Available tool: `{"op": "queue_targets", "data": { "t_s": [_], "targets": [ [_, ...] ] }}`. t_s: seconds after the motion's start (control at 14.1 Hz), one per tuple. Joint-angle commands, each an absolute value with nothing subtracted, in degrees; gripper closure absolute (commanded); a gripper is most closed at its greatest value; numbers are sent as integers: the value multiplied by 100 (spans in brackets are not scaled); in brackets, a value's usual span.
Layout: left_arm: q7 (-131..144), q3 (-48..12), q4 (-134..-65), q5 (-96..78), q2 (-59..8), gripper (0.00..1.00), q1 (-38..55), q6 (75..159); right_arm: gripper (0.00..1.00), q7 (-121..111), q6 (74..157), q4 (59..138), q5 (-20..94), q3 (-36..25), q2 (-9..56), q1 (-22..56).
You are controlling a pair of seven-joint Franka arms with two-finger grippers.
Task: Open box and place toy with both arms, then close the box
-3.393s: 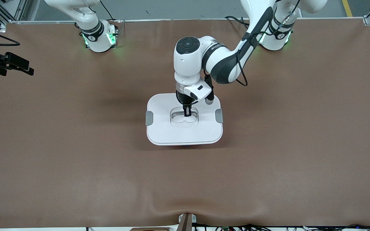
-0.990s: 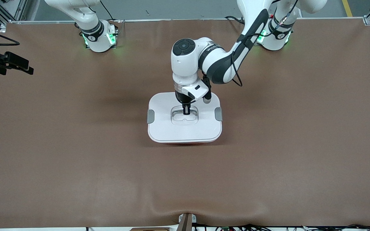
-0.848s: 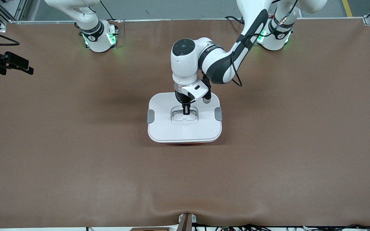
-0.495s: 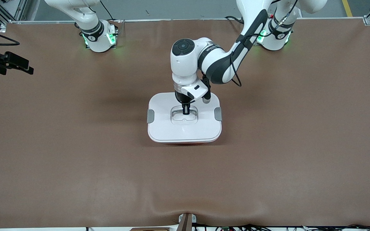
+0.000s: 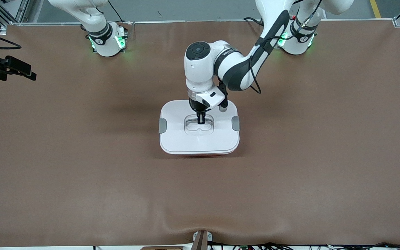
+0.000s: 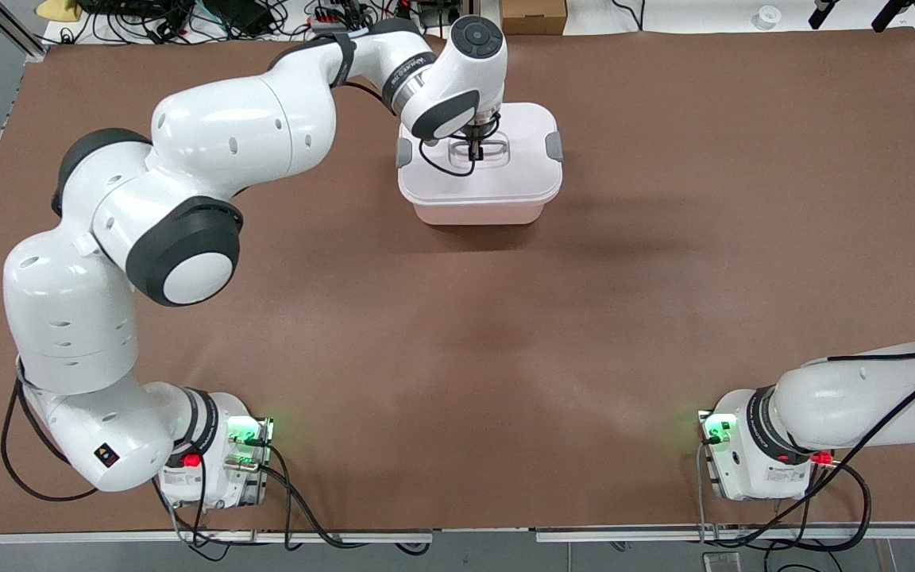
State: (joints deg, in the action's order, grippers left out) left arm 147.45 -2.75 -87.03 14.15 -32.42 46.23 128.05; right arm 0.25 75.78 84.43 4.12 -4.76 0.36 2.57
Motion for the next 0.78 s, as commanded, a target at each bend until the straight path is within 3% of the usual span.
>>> {"op": "queue_targets", "data": {
  "t_s": [0.0, 0.71],
  "targets": [
    [14871, -264, -8578, 1556, -3296, 100, 4649, 12814, 0, -26, 7479, 8332, 316, -439, 44, 202],
    [14818, -264, -8578, 1582, -3296, 100, 4649, 12814, 0, -26, 7480, 8332, 316, -439, 44, 202]
  ]
}}
